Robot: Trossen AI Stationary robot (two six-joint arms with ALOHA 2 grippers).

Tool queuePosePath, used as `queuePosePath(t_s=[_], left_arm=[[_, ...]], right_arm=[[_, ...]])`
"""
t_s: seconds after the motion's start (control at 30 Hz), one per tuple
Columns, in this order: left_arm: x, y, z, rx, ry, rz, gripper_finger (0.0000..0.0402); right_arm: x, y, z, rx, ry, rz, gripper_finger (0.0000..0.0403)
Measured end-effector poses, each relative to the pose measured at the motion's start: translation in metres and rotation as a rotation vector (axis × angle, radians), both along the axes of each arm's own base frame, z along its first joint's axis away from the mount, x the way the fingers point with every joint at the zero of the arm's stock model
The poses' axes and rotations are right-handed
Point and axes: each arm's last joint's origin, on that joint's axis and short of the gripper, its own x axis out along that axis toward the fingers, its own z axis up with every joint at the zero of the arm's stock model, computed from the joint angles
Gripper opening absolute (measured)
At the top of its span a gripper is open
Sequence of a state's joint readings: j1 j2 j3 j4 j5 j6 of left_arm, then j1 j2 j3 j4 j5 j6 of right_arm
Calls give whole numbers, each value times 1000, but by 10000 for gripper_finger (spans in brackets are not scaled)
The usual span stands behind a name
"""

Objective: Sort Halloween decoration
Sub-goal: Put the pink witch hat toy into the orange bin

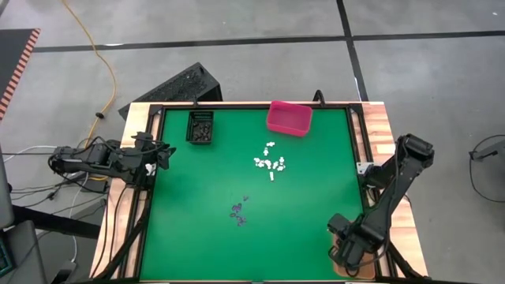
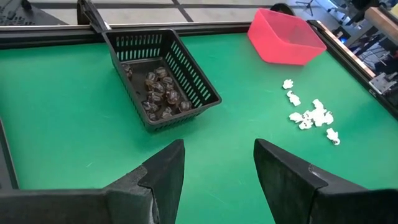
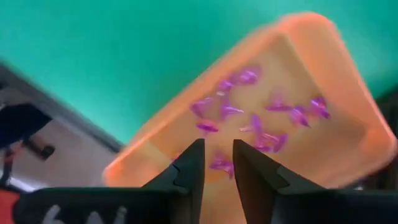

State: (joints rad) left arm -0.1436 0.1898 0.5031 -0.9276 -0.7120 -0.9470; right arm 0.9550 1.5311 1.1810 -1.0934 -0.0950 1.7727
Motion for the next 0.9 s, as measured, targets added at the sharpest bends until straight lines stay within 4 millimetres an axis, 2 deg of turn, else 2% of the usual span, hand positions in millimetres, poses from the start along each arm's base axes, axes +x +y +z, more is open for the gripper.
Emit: queuePosePath(t_s=[0.17, 0.33, 0.43, 0.7, 0.8, 0.9], left_arm=[[0, 0, 0, -9, 3, -14, 183], [0, -1, -1, -16, 6, -23, 183], [0, 0, -1, -11, 6, -18, 183], [0, 0, 0, 10, 14, -13, 183], [0, 0, 0, 10, 14, -13, 183], [0, 0, 0, 11, 14, -11, 183]], right_arm=[[30, -9, 14, -18, -205, 81, 126], [75, -30, 26, -132, -508, 140, 127], [104, -46, 26, -214, -625, 207, 128], [184, -87, -5, -429, -787, 541, 132], [206, -106, -20, -397, -803, 618, 139], [219, -124, -34, -374, -796, 690, 142]])
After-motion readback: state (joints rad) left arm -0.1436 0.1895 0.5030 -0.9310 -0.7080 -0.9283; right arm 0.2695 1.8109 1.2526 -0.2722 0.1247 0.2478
